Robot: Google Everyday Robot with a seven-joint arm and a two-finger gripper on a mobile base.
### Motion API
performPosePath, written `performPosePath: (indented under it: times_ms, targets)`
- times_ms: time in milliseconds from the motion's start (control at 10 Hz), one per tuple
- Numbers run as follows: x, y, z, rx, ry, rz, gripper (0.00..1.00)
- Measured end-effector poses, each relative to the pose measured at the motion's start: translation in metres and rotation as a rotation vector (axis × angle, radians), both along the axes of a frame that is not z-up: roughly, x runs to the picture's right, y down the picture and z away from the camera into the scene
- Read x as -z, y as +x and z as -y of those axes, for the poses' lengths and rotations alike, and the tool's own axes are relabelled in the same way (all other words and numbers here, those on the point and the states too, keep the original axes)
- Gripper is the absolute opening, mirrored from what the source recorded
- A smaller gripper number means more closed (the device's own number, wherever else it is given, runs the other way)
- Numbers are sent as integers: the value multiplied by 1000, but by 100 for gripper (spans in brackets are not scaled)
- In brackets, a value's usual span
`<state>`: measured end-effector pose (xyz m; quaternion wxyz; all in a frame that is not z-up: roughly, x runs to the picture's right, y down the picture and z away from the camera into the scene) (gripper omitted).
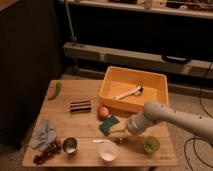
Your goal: Place fork in table surface
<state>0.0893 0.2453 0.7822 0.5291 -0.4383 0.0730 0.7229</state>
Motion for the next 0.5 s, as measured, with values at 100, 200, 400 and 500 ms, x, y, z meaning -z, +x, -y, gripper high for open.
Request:
performPosePath:
  times_ms: [100,200,400,500]
  targets:
    - [-1,0,0,0,0,-2,69]
    - [-1,1,0,1,1,-4,58]
    - [-1,-1,-1,5,0,-1,38]
    - [-2,0,0,0,-5,-15,28]
